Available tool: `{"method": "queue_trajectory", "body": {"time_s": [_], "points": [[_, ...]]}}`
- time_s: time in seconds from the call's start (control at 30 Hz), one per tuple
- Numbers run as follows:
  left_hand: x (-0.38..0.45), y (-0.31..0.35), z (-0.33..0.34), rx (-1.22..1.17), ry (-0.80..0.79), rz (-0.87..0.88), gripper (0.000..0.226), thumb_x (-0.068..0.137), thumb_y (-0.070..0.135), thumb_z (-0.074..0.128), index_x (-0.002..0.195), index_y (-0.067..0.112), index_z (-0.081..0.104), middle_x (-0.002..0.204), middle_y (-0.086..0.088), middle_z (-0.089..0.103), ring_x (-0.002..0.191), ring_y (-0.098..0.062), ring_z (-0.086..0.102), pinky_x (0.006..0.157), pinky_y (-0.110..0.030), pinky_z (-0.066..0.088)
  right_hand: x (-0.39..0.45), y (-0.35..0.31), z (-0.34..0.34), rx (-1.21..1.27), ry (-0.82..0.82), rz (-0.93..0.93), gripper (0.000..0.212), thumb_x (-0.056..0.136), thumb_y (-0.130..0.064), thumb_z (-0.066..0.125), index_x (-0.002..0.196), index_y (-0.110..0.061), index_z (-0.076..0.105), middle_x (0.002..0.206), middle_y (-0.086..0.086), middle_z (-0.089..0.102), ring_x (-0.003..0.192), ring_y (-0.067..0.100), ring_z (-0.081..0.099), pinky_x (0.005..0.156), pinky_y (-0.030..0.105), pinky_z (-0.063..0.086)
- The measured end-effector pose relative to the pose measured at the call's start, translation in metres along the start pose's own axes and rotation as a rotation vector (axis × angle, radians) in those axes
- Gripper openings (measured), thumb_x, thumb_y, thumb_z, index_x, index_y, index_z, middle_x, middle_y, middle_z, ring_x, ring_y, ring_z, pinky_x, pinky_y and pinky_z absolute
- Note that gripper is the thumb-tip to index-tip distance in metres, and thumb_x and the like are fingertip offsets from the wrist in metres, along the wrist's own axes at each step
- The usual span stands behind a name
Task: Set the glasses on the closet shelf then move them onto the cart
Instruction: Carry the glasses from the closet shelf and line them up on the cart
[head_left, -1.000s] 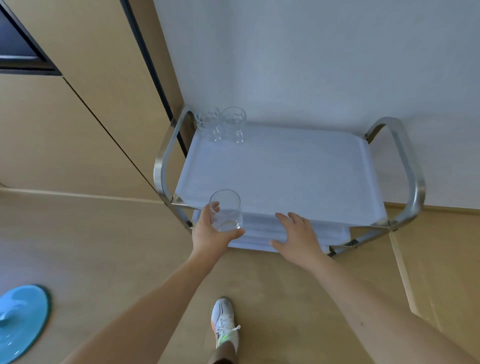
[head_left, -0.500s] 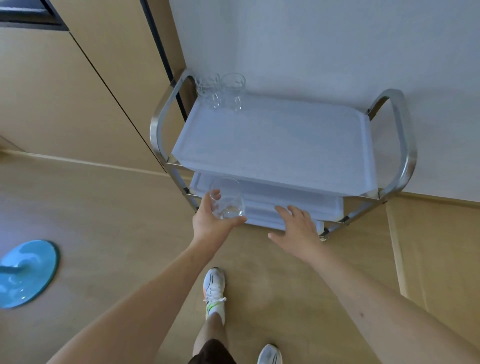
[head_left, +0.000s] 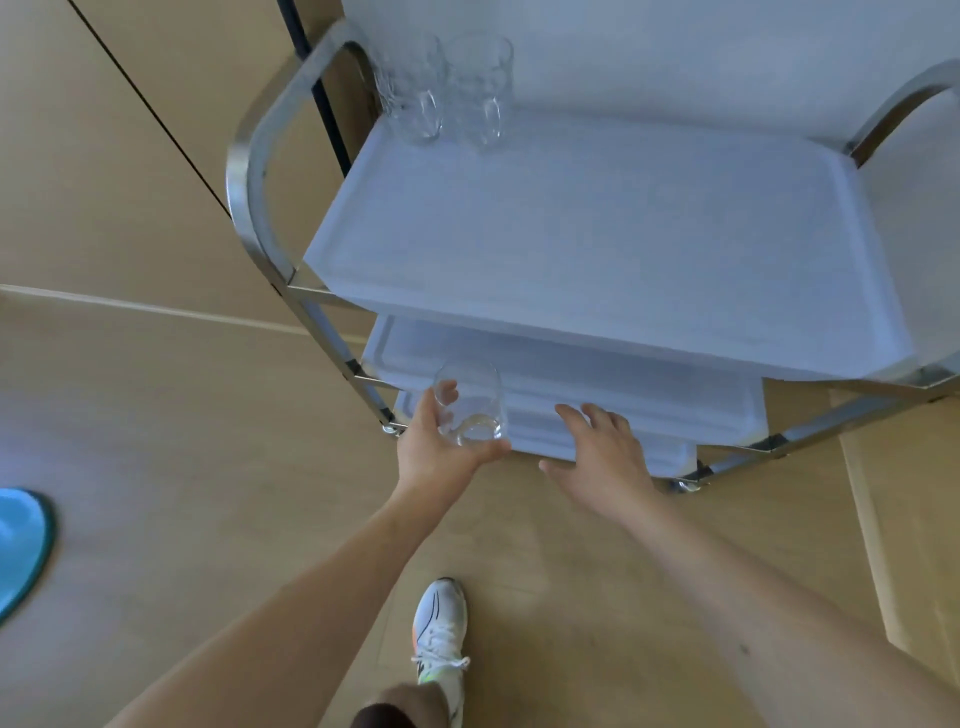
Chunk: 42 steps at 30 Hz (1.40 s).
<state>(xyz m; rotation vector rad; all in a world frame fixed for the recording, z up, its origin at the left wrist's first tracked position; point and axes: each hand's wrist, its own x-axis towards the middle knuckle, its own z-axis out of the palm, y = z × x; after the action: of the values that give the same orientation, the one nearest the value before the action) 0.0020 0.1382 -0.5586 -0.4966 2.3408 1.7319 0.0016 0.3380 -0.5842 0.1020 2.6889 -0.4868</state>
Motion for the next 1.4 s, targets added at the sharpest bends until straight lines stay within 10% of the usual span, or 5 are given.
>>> {"method": "queue_trajectory", "body": {"time_s": [1.13,1.4], "points": [[0.193,-0.096,0.103,-0.126,0.065,0.363,0.08,0.066,0.03,0.094,0.131,0.037,0.048,0.124,0.013,0.058,0.109,-0.009,0.057,0.073,-0.02,0.045,0.193,0.062,0.1,0.038,0.498,-0.173,0.056,0.101,-0.043,0.051,0.151,-0.021,0.041,0.157,0.009,0.037,0.145,0.033,0.027,0.117,0.043,0.027],[0.204,-0.096,0.121,-0.092,0.051,0.41,0.082,0.066,0.032,0.094,0.132,0.042,0.046,0.124,0.016,0.058,0.112,-0.007,0.056,0.089,-0.026,0.047,0.202,0.075,0.105,0.087,0.564,-0.188,0.05,0.1,-0.035,0.054,0.147,-0.017,0.049,0.151,0.01,0.047,0.141,0.034,0.034,0.116,0.045,0.029]]}}
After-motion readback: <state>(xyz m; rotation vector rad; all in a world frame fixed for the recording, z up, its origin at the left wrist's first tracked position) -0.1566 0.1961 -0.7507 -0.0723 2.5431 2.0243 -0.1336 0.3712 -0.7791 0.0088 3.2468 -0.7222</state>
